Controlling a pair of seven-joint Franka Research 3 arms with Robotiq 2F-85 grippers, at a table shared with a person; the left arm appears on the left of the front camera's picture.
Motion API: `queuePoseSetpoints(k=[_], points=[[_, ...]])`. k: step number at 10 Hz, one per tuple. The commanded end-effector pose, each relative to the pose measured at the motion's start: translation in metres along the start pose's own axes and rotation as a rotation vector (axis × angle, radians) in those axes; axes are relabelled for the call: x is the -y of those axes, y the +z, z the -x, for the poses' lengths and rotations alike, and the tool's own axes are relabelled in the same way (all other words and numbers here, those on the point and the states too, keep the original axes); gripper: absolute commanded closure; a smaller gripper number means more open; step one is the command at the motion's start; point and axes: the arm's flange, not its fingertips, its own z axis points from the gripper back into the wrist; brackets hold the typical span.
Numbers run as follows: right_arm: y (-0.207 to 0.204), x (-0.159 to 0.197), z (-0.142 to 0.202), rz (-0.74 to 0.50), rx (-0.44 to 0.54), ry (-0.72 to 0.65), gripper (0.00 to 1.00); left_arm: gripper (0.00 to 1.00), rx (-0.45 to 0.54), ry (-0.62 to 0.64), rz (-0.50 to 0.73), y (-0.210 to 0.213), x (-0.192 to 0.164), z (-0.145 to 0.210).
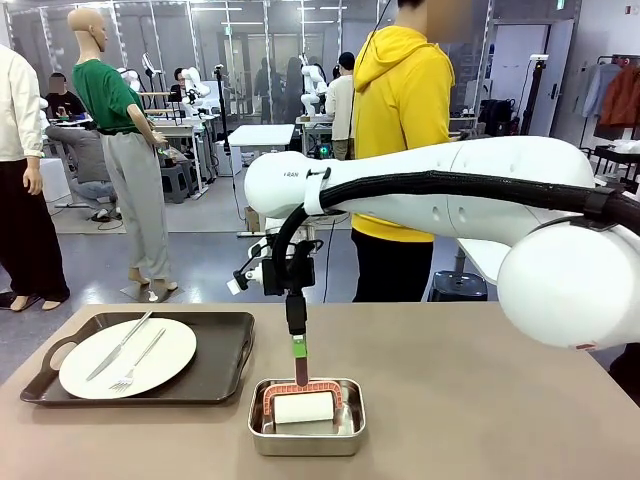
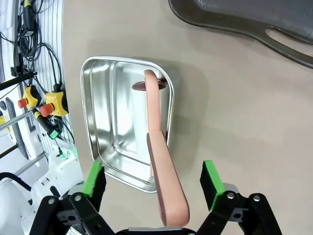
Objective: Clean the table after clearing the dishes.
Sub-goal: When the left (or right) Handle tray is removed, use the left hand (or right hand) to clean the left (or right) side of the table with the Lint Roller.
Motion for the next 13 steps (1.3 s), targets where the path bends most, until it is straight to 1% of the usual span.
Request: queuePoseSetpoints(k=[1, 2, 3, 5, 6, 7, 9, 10, 11, 13], points=[[0.003, 0.003, -0.005, 0.010, -0.022, -0.024, 0.59, 0.00, 0.005, -0.007, 0.008, 0.002, 0.000, -0.003], [0.003, 0.001, -0.004, 0.011, -0.014, -0.022, 0.74, 0.00, 0.005, -0.007, 0.008, 0.002, 0.000, -0.003], [0.002, 0.000, -0.003, 0.016, -0.005, -0.018, 1.00, 0.00, 0.005, -0.007, 0.008, 0.002, 0.000, -0.003], [0.000, 0.001, -0.003, 0.013, 0.006, -0.014, 1.00, 0.00, 0.005, -0.007, 0.008, 0.002, 0.000, -0.003], [-0.001, 0.001, -0.002, 0.015, 0.009, -0.013, 0.98, 0.00, 0.005, -0.007, 0.008, 0.002, 0.000, -0.003], [-0.002, 0.001, 0.000, 0.015, 0.018, -0.014, 1.00, 0.00, 0.005, -0.007, 0.008, 0.002, 0.000, -0.003], [0.001, -0.008, 0.006, 0.030, 0.030, -0.017, 1.00, 0.00, 0.005, -0.007, 0.008, 0.002, 0.000, -0.003], [0.003, -0.018, 0.008, 0.050, 0.035, -0.033, 1.00, 0.00, 0.005, -0.007, 0.008, 0.002, 0.000, -0.003], [0.010, -0.038, 0.011, 0.083, 0.033, -0.044, 1.00, 0.00, 0.005, -0.007, 0.008, 0.002, 0.000, -0.003], [0.035, -0.079, 0.031, 0.152, 0.039, -0.121, 1.00, 0.00, 0.005, -0.007, 0.008, 0.002, 0.000, -0.003]])
